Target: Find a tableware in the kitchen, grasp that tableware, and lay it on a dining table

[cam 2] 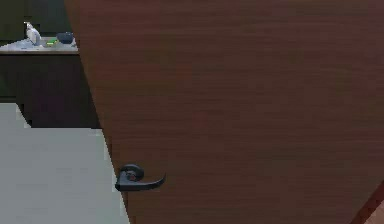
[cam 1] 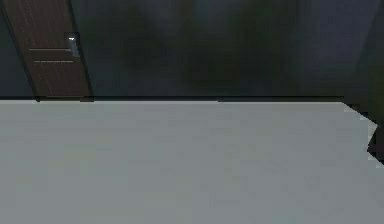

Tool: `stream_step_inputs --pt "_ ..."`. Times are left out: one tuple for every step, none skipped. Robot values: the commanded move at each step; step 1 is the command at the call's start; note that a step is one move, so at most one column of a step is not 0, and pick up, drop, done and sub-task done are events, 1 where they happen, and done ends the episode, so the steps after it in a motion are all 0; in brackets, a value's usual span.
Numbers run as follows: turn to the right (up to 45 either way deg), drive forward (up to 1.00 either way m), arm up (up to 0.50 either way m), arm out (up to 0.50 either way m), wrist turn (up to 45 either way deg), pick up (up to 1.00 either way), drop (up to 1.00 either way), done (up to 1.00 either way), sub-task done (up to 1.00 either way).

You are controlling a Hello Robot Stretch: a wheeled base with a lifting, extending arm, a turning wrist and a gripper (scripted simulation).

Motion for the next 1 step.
stream_step_inputs --pt "3.0 0.00 0.00 0.00 0.0 0.00 0.00 0.00 0.00"
